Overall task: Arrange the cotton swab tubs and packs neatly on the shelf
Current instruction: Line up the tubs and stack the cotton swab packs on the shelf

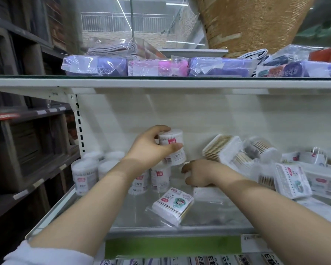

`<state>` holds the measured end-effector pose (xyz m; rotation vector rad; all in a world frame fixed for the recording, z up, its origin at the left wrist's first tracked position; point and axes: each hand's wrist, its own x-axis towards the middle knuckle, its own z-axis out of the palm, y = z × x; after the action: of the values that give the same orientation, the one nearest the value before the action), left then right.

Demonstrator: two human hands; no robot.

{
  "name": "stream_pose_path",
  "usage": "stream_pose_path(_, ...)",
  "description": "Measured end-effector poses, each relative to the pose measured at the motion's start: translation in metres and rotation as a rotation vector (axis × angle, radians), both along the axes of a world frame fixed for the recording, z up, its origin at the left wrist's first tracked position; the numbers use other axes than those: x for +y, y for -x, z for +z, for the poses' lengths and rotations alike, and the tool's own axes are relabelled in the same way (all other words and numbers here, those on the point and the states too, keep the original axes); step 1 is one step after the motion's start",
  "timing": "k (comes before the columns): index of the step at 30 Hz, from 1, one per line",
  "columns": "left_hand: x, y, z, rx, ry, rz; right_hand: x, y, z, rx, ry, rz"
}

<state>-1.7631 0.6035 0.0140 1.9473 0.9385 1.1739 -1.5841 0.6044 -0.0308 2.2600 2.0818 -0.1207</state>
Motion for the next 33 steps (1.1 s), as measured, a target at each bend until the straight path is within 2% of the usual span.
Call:
stream_pose_path(6, 0.001, -0.008, -0.004, 0.027, -0.005, -0.041, -0.003, -0.023, -0.001, -0.015, -0.014, -0.034)
stream_pose_path(13, 0.011, -0.016, -0.006, 0.013, -0.016, -0.037, -0.020, -0.051, -0.003, 0.090, -0.104, -0.060)
stream_pose_path(18, 0.015, -0.029, -0.007, -0.025, -0.052, -0.019, -0.022, -0.051, -0.006, 0.094, -0.168, 0.015)
stream_pose_path(21, 0.018, -0.034, -0.003, 0.036, -0.075, 0.017, -0.015, -0.048, -0.009, 0.139, -0.242, 0.036)
stream_pose_path(26, 0.025, -0.040, 0.002, 0.088, -0.078, 0.074, -0.012, -0.045, -0.007, 0.351, -0.337, 0.080)
stream_pose_path(28, 0.028, -0.045, 0.002, 0.107, -0.088, 0.059, -0.010, -0.043, -0.003, 0.560, -0.404, 0.083)
stream_pose_path(31, 0.033, -0.051, 0.001, 0.146, -0.083, 0.023, -0.008, -0.038, 0.003, 1.038, -0.450, 0.084)
stream_pose_path(33, 0.037, -0.054, 0.000, 0.176, -0.076, 0.002, -0.006, -0.037, 0.006, 1.143, -0.459, 0.115)
